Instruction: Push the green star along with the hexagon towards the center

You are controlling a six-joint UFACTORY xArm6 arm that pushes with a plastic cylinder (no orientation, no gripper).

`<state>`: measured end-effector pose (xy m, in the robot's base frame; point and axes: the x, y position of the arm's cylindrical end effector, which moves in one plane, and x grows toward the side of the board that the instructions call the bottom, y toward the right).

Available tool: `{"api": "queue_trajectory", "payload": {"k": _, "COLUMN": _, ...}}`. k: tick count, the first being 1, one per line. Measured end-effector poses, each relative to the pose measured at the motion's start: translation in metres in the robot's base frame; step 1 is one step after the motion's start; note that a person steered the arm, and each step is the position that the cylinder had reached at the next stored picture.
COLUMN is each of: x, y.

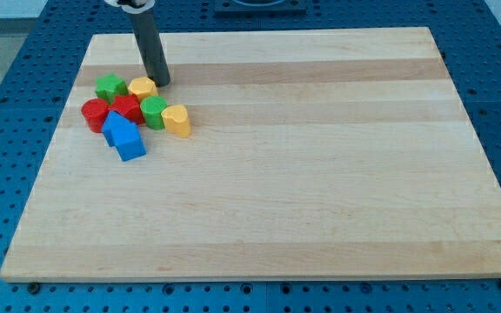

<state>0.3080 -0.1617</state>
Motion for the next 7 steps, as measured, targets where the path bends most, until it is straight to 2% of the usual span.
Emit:
{"api": "queue_trajectory", "payload": {"k": 2, "x": -0.022, "y": -0.015}}
{"api": "queue_trajectory", "payload": {"k": 5, "x": -0.022, "y": -0.101}}
{"api": "queue_trajectory", "payload": {"k": 7, "x": -0.003, "y": -0.119}}
